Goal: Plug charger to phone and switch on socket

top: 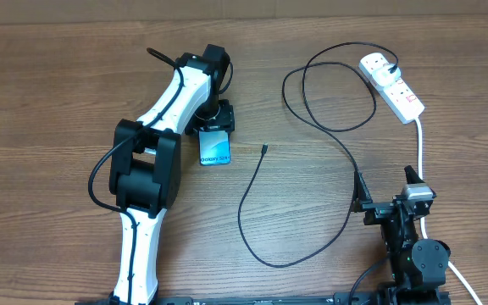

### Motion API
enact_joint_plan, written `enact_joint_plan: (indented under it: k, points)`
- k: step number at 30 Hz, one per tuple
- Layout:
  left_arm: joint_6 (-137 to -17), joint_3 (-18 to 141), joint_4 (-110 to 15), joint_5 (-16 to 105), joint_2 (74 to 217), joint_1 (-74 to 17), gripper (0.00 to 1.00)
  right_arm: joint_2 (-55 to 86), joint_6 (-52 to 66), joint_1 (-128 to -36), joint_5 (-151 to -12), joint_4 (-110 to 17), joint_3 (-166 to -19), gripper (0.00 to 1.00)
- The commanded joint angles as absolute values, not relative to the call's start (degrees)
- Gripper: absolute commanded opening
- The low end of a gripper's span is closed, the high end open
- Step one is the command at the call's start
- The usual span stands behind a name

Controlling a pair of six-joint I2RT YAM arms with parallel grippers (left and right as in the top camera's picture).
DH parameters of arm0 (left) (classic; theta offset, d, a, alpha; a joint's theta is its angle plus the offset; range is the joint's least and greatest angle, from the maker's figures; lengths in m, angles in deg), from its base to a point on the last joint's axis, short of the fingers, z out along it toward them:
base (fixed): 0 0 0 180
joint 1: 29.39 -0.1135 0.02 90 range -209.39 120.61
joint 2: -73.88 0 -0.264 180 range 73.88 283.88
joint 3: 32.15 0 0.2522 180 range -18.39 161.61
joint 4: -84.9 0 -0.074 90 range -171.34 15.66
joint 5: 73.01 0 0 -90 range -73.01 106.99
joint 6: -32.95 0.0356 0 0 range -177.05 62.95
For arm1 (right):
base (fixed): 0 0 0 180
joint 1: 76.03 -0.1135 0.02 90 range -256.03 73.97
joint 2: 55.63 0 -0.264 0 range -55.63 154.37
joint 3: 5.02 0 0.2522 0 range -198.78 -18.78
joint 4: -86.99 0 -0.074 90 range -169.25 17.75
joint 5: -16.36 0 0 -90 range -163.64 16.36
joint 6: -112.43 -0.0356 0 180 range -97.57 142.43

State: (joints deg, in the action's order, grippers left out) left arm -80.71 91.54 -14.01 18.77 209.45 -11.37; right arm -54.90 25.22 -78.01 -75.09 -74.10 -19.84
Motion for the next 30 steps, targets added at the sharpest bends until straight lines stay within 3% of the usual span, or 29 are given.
enact_joint_plan:
  k: [1, 21, 30]
  points:
    - [-81.24, 91.25, -12.39, 21.57, 212.29, -11.15, 0.67, -55.47, 25.31, -78.32, -74.79, -74.45, -19.25, 1.0]
    - [-81.32, 104.78, -2.3, 21.87, 212.09, -11.46, 0.68, -55.47, 25.33, -78.32, -74.81, -74.45, -19.25, 1.0]
    - [-81.28, 108.76, 0.92, 35.9, 212.09, -12.4, 0.69, -55.47, 25.31, -78.32, -74.81, -74.45, -19.25, 1.0]
